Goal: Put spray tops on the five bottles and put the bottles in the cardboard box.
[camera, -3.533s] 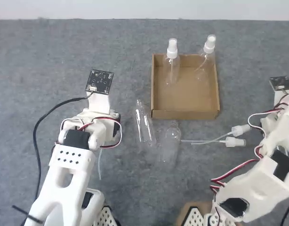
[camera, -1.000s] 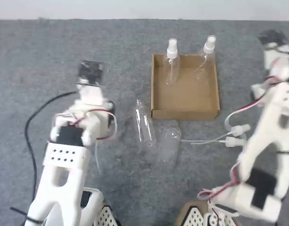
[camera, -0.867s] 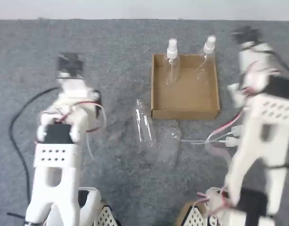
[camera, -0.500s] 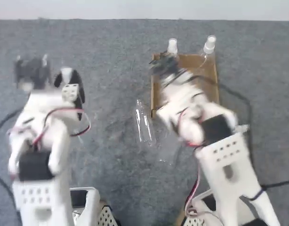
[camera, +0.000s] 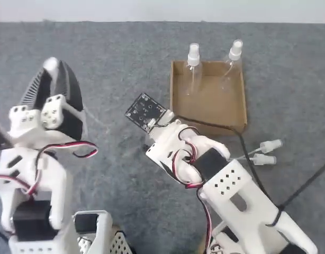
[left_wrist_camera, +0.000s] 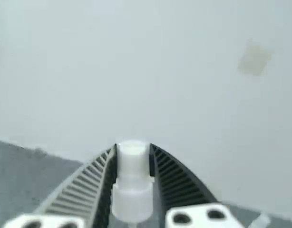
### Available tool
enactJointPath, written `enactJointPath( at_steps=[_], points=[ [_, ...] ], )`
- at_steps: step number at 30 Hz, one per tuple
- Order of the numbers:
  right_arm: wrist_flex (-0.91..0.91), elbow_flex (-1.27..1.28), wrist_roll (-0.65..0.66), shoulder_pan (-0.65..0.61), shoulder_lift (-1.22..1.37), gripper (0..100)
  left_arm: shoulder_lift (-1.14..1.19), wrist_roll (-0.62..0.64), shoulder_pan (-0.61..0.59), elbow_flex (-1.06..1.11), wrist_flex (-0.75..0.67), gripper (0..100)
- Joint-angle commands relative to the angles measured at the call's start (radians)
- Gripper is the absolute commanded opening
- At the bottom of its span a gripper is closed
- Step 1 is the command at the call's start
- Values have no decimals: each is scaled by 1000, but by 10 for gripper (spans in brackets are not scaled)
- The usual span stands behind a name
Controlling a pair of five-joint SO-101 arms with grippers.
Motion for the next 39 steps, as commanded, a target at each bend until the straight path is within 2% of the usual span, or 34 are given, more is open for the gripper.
enactJointPath(
  at_steps=[1, 5, 9, 12, 20, 26, 34, 39],
  points=[
    [-30, -12, -18, -12, -47, 6, -5, 84, 21, -18, -92, 10],
    [-147, 20, -18, -13, -53, 6, -5, 87, 80, 41, -150, 10],
    [-338, 192, -17, -35, -154, 6, -5, 87, 87, 73, -176, 10],
    [-406, 301, -14, -65, -272, 6, -5, 87, 94, 73, -176, 10],
    [-375, 339, -15, -73, -375, 6, -5, 91, 97, 77, -172, 10],
    [-374, 341, -15, -84, -375, 6, -5, 87, 195, 133, -172, 10],
    [-375, 377, -9, -77, -386, 6, -12, 87, 219, 274, -170, 10],
    [-383, 419, -8, -76, -387, 6, -14, 87, 275, 331, -132, 10]
  ],
)
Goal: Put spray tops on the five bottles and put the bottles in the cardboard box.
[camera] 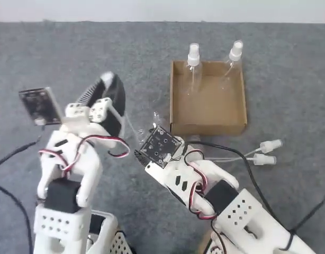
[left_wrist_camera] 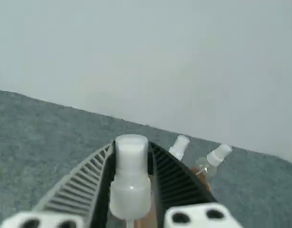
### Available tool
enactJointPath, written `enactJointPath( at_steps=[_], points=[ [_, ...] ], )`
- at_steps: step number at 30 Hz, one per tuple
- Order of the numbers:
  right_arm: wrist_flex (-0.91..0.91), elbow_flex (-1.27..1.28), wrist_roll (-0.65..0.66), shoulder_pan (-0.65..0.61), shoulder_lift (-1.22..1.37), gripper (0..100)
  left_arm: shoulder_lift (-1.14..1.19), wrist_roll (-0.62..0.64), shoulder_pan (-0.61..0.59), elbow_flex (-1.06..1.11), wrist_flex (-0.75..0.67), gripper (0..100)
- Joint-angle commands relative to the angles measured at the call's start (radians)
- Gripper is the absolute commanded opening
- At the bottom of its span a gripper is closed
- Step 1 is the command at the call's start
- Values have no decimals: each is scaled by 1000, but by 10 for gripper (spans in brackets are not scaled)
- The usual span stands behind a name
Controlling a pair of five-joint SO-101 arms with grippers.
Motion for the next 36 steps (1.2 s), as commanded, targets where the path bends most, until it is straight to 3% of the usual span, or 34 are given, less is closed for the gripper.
enactJointPath(
  at_steps=[1, 7, 14, 23, 28, 36],
  points=[
    [-25, 11, 0, 8, -35, 6, -20, 2, 44, 4, 38, 10],
    [-277, 83, -68, 104, -35, 6, -20, 0, 75, 13, 84, 10],
    [-507, 192, -135, 111, -33, 6, -15, -34, 78, 42, 78, 10],
    [-547, 226, -133, 85, -33, 6, -11, -133, 163, 53, 78, 36],
    [-544, 226, -133, 88, -33, 6, -11, -169, 158, 51, 84, 172],
    [-542, 235, -133, 90, -33, 6, -11, -201, 120, -120, 144, 180]
  ],
)
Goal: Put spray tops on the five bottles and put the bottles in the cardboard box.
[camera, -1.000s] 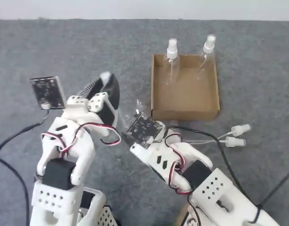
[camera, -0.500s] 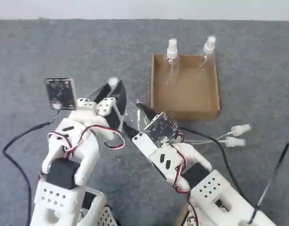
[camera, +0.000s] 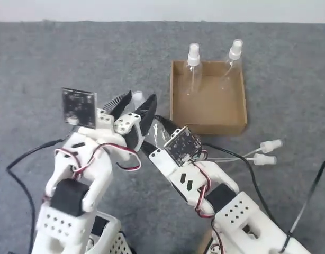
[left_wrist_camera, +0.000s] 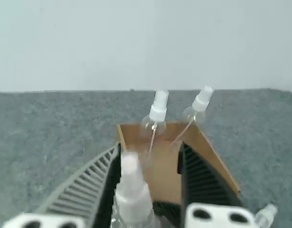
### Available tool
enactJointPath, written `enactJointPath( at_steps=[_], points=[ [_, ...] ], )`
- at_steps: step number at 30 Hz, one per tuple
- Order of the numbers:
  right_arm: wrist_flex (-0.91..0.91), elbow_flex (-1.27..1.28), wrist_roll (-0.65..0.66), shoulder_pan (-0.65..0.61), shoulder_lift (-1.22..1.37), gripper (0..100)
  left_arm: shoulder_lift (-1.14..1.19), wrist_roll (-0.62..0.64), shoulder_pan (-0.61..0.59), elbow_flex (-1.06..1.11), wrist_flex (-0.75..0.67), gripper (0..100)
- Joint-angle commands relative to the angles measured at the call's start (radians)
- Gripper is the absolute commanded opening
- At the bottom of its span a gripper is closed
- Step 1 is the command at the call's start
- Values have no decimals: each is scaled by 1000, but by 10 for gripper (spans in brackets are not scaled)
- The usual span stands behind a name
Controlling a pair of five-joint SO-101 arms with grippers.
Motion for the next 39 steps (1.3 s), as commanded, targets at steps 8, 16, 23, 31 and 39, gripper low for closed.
enactJointPath(
  at_steps=[8, 16, 23, 31, 39],
  points=[
    [-22, -2, -12, 4, -33, 6, 144, -14, -184, -142, -32, 180],
    [-22, -2, -12, 4, -33, 6, 278, -15, -166, -119, -31, 180],
    [-22, -2, -12, 4, -33, 6, 282, -48, -48, -85, -28, 157],
    [-22, -2, -12, 4, -33, 6, 281, -51, -11, -59, -26, 126],
    [-22, -3, -12, 5, -33, 6, 157, -51, -124, -177, 52, 130]
  ],
)
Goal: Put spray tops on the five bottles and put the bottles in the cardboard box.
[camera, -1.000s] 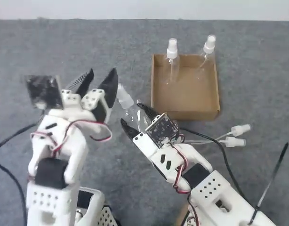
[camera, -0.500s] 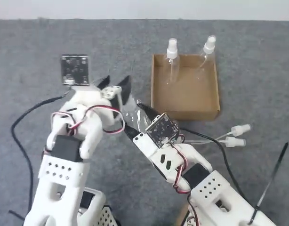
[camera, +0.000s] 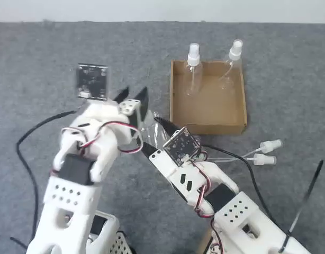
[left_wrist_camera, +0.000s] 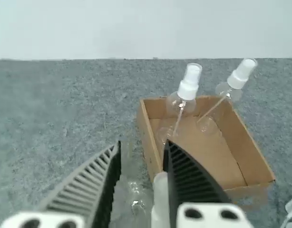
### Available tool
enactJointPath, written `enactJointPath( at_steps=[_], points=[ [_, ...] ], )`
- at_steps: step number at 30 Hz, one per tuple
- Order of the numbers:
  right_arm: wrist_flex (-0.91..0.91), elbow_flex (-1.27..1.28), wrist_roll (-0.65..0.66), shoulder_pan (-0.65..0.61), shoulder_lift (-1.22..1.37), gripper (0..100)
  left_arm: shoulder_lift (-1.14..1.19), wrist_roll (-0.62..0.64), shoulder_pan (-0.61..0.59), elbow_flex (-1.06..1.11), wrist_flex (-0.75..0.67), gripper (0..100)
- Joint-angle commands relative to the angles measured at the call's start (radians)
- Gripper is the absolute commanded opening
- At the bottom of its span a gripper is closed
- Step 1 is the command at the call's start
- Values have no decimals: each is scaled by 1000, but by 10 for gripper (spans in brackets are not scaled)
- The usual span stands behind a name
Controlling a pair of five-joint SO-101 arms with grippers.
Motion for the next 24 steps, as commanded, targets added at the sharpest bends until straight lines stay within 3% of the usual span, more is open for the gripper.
enactJointPath(
  at_steps=[1, 8, 11, 17, 24],
  points=[
    [-22, -15, -11, 5, -35, 6, -126, -11, -51, -101, 69, 138],
    [-16, -38, -11, 19, -27, 6, -305, -28, -64, -102, 187, 199],
    [82, -143, -11, 71, -24, 6, -358, -83, -69, -51, 238, 201],
    [232, -393, -12, 117, -2, 6, -462, -130, -61, 151, 236, 203],
    [280, -621, -17, 119, 236, 6, -657, -176, -58, 312, 232, 204]
  ],
)
